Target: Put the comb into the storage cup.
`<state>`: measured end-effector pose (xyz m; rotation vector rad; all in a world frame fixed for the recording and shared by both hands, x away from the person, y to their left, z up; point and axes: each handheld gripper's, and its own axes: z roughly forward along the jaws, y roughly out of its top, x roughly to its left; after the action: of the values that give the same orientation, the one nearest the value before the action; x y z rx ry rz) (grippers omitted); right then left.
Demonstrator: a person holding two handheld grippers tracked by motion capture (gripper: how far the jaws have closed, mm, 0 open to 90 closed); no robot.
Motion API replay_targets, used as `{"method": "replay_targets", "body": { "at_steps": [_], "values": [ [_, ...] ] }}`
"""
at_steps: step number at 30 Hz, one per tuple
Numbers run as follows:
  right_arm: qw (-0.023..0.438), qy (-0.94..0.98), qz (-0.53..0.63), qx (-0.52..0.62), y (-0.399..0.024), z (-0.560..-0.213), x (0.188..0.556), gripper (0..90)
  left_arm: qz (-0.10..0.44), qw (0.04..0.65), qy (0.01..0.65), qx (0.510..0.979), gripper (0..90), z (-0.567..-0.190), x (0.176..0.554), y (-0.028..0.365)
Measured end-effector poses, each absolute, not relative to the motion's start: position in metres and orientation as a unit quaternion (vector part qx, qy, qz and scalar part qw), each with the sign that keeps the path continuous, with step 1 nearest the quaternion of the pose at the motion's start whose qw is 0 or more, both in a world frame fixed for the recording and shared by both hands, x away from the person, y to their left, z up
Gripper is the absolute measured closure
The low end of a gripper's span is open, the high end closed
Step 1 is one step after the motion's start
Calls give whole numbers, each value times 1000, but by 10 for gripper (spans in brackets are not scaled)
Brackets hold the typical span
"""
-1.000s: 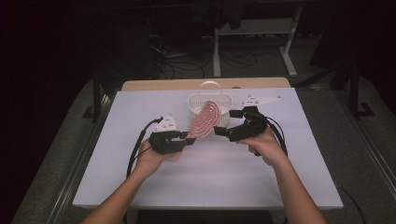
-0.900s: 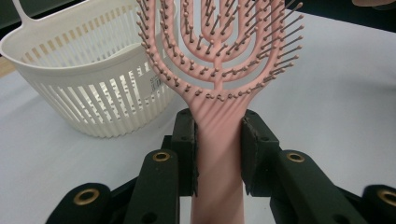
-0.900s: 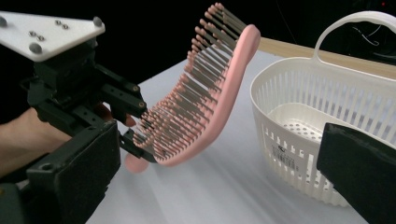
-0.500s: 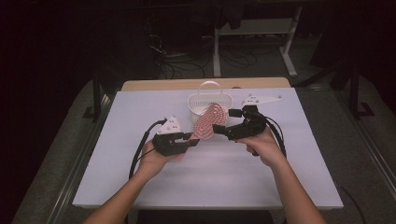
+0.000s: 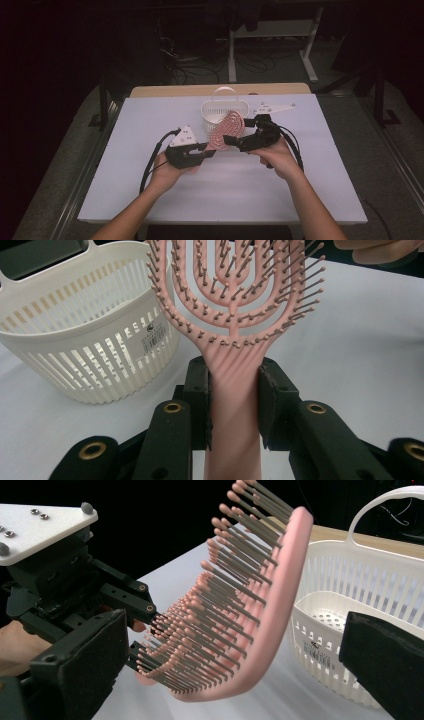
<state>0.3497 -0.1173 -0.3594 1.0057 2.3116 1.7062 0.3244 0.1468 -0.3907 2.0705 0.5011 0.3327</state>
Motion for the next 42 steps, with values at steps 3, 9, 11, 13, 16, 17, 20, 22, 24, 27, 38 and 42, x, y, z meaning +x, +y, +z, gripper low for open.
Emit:
{"method": "replay_targets", "body": {
  "at_steps": [3,9,11,13,16,17,20,22,24,27,38,42],
  "values": [
    [47,758,559,332,-117,-360,350,0,136,474,205,845,707,-391,324,146],
    [45,760,557,331,-114,-361,350,11,139,473,201,847,707,-391,322,144],
    [50,760,557,331,-114,-362,350,30,141,472,199,847,707,-390,321,143],
    [48,759,558,332,-114,-362,350,46,141,473,198,847,707,-391,320,142],
    [43,755,562,336,-114,-362,350,72,142,471,195,848,707,-391,319,140],
    [41,753,563,338,-115,-362,350,88,143,470,195,849,707,-391,319,140],
    [37,749,568,340,-116,-361,350,131,145,470,195,849,706,-391,319,140],
    [34,746,570,342,-118,-361,351,148,147,468,195,849,707,-392,319,140],
    [31,744,573,343,-119,-360,351,179,148,467,195,850,707,-392,319,140],
    [26,742,575,343,-120,-360,351,218,150,465,193,851,707,-394,318,138],
    [14,741,577,342,-119,-361,351,326,156,460,192,853,707,-396,317,136],
    [11,739,579,344,-120,-361,352,369,159,457,192,854,707,-396,318,137]
  ]
}}
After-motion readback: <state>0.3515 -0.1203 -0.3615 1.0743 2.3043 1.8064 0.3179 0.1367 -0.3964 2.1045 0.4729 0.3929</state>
